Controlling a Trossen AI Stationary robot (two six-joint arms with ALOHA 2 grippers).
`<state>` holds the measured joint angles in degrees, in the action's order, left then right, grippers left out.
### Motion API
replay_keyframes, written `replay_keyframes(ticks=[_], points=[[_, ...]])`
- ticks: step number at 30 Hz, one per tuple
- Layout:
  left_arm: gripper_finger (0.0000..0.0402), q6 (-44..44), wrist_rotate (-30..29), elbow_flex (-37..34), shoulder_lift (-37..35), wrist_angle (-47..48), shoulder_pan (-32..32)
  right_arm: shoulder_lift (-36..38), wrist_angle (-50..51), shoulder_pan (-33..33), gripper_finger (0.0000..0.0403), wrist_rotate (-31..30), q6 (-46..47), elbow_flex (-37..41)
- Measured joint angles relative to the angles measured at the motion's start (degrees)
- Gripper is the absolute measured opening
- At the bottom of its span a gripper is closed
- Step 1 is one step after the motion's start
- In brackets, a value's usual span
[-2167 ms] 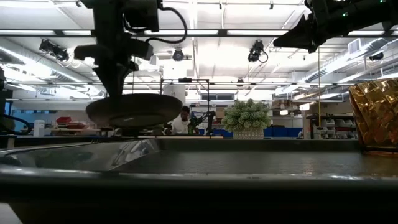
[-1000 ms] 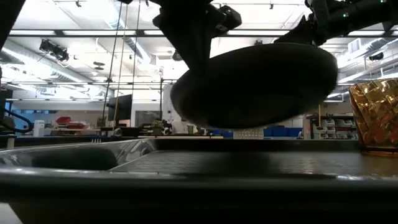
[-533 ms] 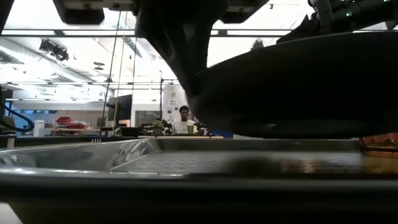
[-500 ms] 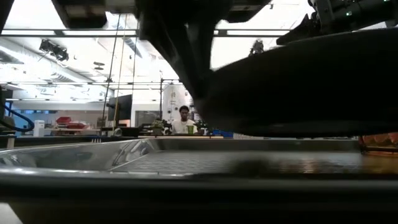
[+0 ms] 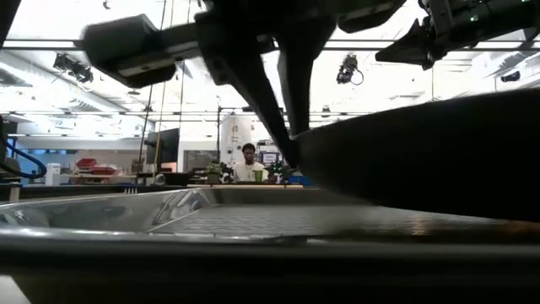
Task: Pick and place plate/cup/fork/spoon on tray
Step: Put the black plate on the black serving tray to the bottom left of the brown glass cup
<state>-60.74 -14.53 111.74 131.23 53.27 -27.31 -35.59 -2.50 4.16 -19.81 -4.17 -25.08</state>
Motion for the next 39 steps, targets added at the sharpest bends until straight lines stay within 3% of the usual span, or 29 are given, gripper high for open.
replay_keyframes(ticks=[7,16,29,35,39], points=[[0.0023,-2.23,0.12,0.00,0.14,-3.30,1.99,0.00,-0.01,0.01,0.0009,0.33,0.98,0.00],[0.0078,-9.31,0.79,0.00,0.14,-9.90,2.91,0.00,0.01,0.01,0.0009,0.44,1.45,0.00],[0.0166,0.06,-7.14,0.00,-0.05,-9.35,2.01,0.00,0.04,0.01,0.0009,1.91,1.67,0.00],[0.0164,3.58,-3.49,0.00,-0.04,-4.23,2.02,0.00,0.03,0.01,0.0009,2.03,2.46,0.00],[0.0158,2.81,-4.05,-1.73,0.03,-8.15,2.76,0.00,0.04,-0.01,0.0009,2.09,2.52,0.00]])
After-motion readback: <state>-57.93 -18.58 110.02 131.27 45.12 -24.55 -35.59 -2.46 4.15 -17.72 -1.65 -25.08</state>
